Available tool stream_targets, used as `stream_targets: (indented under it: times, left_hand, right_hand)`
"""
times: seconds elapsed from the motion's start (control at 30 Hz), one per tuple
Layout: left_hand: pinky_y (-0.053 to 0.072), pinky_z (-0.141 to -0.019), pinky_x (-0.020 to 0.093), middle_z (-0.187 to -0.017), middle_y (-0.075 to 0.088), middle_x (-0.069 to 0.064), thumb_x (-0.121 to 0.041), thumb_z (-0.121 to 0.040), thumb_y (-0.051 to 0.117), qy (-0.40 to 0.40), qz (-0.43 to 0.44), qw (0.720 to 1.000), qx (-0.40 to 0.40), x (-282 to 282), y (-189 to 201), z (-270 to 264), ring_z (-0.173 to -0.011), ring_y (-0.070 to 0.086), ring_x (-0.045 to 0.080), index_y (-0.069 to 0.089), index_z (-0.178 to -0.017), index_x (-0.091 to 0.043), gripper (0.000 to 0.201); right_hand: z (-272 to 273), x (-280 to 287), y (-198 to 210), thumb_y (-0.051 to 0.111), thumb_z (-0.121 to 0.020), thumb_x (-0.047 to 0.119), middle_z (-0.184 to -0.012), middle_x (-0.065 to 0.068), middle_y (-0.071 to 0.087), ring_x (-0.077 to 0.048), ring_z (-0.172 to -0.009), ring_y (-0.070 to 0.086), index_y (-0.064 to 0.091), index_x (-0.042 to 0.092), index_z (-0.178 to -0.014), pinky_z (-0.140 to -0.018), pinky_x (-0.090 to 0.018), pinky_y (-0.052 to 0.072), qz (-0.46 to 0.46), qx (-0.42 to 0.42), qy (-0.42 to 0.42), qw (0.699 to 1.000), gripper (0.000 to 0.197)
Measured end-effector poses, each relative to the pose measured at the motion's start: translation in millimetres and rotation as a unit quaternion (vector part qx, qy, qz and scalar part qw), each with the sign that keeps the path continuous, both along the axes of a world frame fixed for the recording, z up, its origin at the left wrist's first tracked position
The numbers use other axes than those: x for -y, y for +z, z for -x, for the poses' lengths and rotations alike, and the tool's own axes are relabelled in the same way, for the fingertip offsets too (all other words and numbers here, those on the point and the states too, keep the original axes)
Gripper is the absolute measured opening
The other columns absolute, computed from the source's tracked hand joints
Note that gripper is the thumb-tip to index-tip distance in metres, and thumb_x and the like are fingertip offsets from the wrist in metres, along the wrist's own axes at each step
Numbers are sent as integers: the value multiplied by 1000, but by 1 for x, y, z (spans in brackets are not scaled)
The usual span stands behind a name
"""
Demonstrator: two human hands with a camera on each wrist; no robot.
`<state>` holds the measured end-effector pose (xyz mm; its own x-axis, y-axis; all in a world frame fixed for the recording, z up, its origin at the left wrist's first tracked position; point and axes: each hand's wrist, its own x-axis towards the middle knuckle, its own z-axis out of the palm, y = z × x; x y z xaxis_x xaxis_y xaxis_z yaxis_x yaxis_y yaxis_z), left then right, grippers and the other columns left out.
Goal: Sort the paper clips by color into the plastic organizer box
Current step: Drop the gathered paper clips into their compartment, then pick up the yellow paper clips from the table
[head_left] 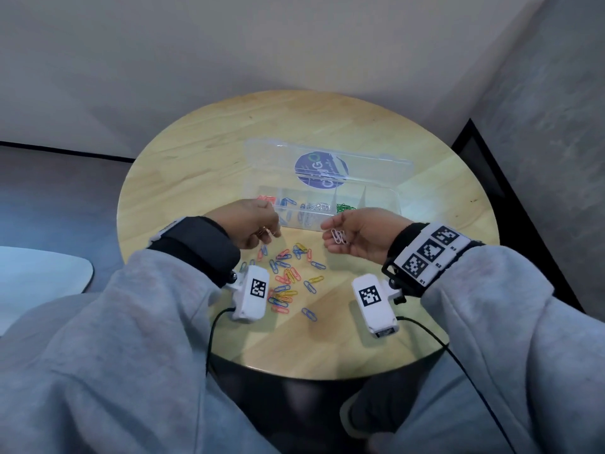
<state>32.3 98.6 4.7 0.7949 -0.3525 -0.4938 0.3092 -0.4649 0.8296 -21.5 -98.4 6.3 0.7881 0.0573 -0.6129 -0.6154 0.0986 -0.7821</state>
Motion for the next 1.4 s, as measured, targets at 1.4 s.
stream_targets:
  times: [1.4]
  left_hand:
    - [34,-56,22,-73,49,-13,-12,-83,55,-132,-334,920,155,-22,-7,22,-79,50,15,59,-86,-26,15]
  right_hand:
    - [24,-16,-26,56,-82,15,-94,6,54,-13,-87,51,64,25,-104,-80,-25,44,506,118,345,781,26]
